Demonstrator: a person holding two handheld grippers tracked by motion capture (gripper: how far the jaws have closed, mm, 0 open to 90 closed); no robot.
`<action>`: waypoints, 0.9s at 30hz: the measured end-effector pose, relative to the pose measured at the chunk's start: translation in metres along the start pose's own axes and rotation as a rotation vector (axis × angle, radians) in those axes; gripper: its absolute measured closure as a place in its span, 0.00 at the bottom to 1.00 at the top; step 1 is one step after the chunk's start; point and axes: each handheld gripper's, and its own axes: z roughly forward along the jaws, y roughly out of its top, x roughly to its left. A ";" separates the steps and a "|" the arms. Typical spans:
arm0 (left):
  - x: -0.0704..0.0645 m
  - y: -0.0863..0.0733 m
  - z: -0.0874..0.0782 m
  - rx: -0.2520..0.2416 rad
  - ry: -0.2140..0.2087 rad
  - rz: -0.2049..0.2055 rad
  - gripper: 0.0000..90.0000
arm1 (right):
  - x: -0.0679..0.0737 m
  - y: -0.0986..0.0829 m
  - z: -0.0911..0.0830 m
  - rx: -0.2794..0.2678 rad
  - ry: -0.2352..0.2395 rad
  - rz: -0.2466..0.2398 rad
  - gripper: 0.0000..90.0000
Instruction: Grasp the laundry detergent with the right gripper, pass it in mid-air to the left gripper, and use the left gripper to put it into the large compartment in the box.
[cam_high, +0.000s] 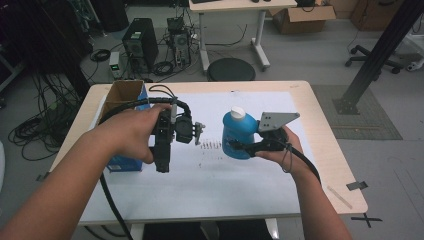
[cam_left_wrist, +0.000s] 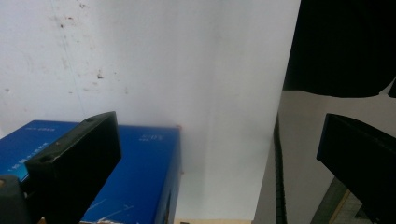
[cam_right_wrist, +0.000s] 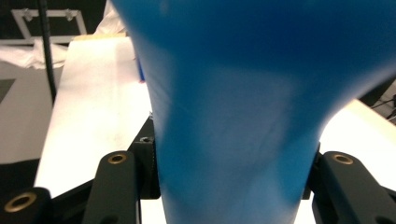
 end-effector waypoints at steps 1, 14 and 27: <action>0.000 0.001 -0.001 -0.006 0.002 0.003 0.00 | 0.003 -0.002 0.001 0.014 0.013 -0.005 0.51; 0.001 0.012 -0.008 -0.012 0.011 0.024 0.00 | 0.024 -0.005 0.009 0.029 0.102 -0.022 0.51; 0.001 0.019 -0.006 -0.016 0.001 0.033 0.00 | 0.038 -0.009 0.025 0.032 0.163 -0.017 0.51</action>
